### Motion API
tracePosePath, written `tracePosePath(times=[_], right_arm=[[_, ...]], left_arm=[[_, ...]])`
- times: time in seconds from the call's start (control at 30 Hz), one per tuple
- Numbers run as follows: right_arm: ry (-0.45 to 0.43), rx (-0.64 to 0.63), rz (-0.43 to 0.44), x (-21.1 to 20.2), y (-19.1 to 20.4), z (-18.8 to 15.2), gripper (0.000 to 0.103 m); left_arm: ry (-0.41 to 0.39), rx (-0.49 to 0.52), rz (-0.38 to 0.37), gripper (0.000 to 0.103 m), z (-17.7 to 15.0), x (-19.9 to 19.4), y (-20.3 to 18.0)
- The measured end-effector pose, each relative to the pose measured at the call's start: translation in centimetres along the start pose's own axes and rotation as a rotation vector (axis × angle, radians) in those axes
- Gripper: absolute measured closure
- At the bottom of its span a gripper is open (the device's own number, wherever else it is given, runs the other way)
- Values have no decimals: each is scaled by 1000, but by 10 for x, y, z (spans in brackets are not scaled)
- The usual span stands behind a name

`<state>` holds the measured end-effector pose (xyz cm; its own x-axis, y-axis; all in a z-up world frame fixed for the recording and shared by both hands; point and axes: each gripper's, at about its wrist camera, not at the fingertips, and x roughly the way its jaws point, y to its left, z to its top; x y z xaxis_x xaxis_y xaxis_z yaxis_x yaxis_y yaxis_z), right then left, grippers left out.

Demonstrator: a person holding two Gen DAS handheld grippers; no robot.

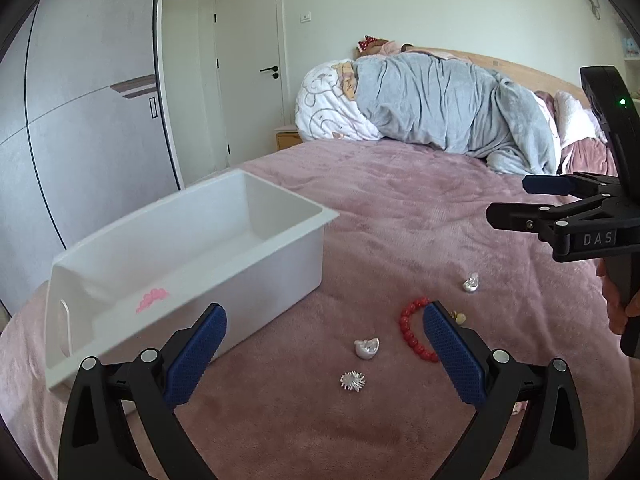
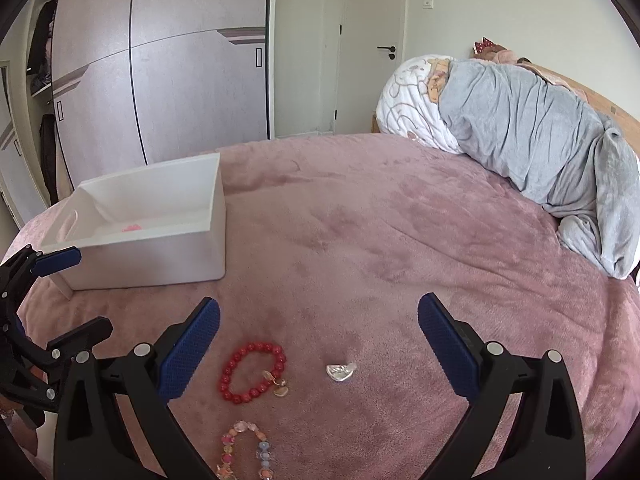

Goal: Organize jewelry
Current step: 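Move both tools back toward the remaining jewelry on the bed, then grasp the silver flower brooch with the left tool while the right tool grasps a silver charm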

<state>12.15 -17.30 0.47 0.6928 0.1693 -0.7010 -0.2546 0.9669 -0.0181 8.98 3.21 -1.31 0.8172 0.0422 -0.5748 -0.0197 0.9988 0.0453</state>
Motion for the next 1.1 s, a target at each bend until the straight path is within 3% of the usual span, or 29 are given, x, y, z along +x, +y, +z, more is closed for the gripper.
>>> tracePosePath(times=[0.23, 0.37, 0.53, 0.63, 0.73, 0.83, 0.87, 1.03, 1.1], right_arm=[[96, 23, -35, 41, -16, -30, 14], [147, 31, -33, 63, -20, -43, 29], [206, 21, -17, 84, -17, -55, 37], [233, 29, 2, 92, -18, -60, 48], [238, 44, 26, 94, -21, -62, 54], [243, 54, 49, 95, -22, -64, 70], [242, 55, 53, 95, -21, -64, 76], [237, 56, 63, 94, -21, -66, 77], [236, 58, 65, 93, -22, -67, 77]], left_arm=[[86, 20, 1, 4, -26, 35, -5], [117, 6, -6, 4, -33, 46, 1], [141, -31, -28, 6, -36, 63, 8], [171, -27, -41, 32, -40, 74, 7], [183, -23, -31, 36, -44, 82, 6], [179, -16, -38, 43, -46, 82, 5], [178, -15, -43, 50, -47, 82, 5], [183, -42, -85, 68, -50, 82, 8], [185, -53, -118, 81, -52, 83, 9]])
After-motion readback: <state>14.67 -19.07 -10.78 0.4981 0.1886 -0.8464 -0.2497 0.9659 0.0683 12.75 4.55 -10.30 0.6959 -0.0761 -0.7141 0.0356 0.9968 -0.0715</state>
